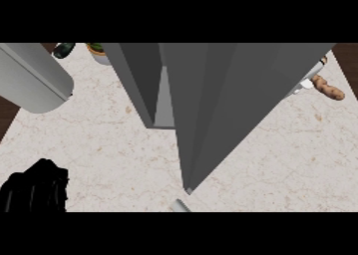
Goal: Pick up the bottled water, place it into the cabinet and close the cabinet
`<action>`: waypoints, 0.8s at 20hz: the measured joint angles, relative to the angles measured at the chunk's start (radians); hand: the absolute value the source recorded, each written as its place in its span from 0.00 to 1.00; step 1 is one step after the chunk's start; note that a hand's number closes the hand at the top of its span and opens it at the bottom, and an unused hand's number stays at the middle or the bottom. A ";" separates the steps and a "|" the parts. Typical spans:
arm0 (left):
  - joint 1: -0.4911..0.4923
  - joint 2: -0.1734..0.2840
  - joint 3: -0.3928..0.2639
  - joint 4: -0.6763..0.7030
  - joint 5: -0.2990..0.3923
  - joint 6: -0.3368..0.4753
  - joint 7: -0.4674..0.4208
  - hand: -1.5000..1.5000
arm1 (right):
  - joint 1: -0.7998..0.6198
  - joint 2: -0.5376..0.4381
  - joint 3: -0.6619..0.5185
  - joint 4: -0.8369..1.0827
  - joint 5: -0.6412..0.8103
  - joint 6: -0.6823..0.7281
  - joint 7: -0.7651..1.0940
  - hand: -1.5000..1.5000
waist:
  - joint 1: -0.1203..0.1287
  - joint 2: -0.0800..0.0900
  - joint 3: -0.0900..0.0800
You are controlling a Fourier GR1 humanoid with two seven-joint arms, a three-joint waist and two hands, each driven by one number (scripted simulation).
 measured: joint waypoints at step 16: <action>0.113 0.076 0.130 0.015 0.052 -0.173 -0.037 1.00 | -0.407 0.197 -0.485 0.797 -0.421 0.129 -0.269 1.00 | -0.004 0.005 0.003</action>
